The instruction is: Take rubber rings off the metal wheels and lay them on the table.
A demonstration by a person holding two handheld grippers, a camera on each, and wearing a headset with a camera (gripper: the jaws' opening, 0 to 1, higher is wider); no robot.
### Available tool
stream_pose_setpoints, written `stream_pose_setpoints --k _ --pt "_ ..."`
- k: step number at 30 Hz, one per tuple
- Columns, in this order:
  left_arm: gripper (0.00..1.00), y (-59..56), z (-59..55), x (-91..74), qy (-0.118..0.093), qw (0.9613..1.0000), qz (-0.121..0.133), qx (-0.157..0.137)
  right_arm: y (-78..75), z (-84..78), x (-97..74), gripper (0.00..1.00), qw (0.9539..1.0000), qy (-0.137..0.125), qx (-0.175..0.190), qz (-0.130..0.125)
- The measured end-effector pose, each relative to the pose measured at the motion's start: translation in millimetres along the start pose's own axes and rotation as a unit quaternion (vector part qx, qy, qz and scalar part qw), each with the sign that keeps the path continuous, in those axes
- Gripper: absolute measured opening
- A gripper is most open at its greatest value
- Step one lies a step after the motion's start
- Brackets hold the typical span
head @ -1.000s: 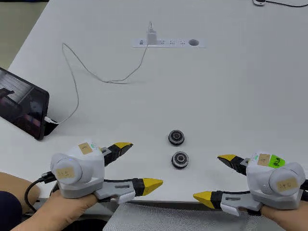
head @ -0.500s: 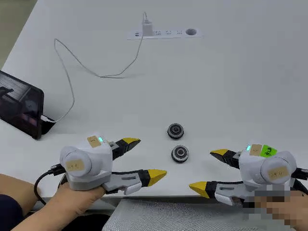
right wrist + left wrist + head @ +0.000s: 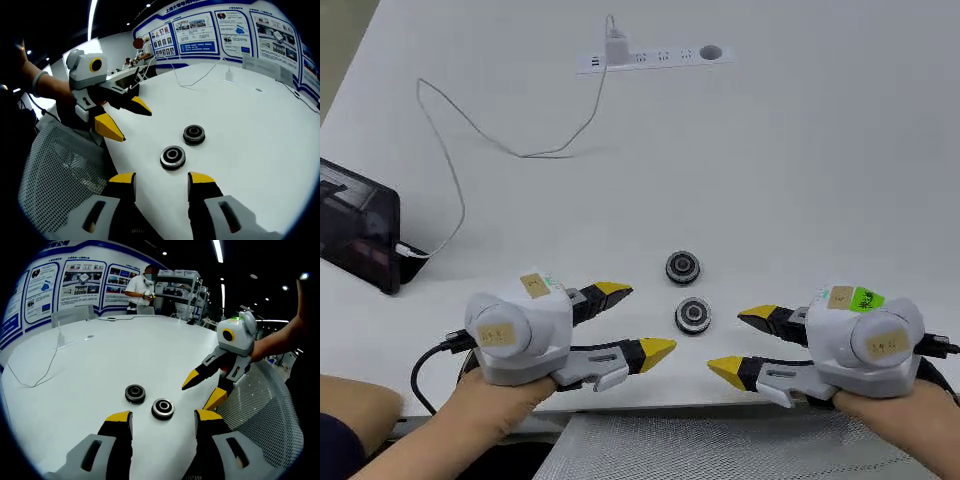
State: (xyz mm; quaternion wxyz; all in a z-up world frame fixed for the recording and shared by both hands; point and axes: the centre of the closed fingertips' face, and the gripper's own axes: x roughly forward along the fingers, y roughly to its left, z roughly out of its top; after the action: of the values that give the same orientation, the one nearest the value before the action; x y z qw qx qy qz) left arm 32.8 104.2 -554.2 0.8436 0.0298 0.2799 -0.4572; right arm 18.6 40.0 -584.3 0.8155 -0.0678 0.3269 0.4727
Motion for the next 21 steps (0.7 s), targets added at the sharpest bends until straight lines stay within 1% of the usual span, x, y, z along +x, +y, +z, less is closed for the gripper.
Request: stream_pose_setpoints --k 3,6,8,10,14,18,20,21 --pt "0.49 -0.4 -0.2 4.9 0.007 0.9999 -0.002 0.007 -1.1 0.0 1.4 0.41 1.0 -0.002 0.005 0.001" --pt "0.46 -1.9 1.9 10.1 0.011 0.9998 -0.006 0.013 -2.1 0.1 1.9 0.39 1.0 -0.005 0.007 0.001" --pt "0.43 -1.0 0.8 12.5 0.019 0.9996 -0.008 0.019 -2.4 -0.3 1.9 0.38 0.9999 -0.005 0.01 0.002" --pt "0.4 -1.1 2.2 15.7 0.018 0.9995 -0.011 0.022 -3.1 0.1 1.6 0.36 0.9999 -0.008 0.013 0.002" --pt "0.36 -0.3 2.9 22.2 0.026 0.9991 -0.015 0.031 -4.7 -1.0 1.6 0.32 0.9997 -0.011 0.02 0.002" --pt "0.3 -1.9 3.8 27.0 0.032 0.9982 -0.019 0.046 -4.8 -1.5 2.1 0.31 0.9997 -0.013 0.023 0.002" --pt "0.26 -3.1 2.7 29.6 0.039 0.9975 -0.022 0.054 -5.1 -2.3 2.1 0.3 0.9996 -0.013 0.024 0.001" --pt "0.25 -3.9 1.6 31.3 0.043 0.9968 -0.025 0.063 -5.6 -1.7 2.1 0.3 0.9995 -0.015 0.027 0.0"
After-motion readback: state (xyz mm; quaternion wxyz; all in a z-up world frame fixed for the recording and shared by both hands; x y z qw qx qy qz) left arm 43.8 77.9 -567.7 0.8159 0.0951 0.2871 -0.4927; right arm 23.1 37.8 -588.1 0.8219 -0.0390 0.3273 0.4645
